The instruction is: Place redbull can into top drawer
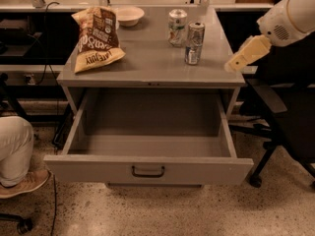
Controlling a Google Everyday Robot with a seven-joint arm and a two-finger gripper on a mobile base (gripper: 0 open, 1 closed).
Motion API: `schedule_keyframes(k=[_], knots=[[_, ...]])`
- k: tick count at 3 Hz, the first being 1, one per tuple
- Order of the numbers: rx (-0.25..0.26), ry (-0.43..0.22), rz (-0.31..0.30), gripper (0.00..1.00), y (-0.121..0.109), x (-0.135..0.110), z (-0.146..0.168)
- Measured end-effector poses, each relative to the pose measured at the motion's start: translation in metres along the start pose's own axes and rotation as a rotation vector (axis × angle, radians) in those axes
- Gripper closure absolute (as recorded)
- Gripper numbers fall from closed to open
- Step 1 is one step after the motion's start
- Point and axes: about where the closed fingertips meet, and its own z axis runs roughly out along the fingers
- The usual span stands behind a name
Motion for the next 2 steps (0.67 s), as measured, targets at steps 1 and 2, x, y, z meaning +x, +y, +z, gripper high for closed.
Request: schedule_keyframes(k=[1, 2], knots=[[-0.004, -0.075, 0.072, 0.0, -0.013, -0.02, 0.036], [0.001, -0.16, 0.151, 0.0, -0.025, -0.045, 0.075]])
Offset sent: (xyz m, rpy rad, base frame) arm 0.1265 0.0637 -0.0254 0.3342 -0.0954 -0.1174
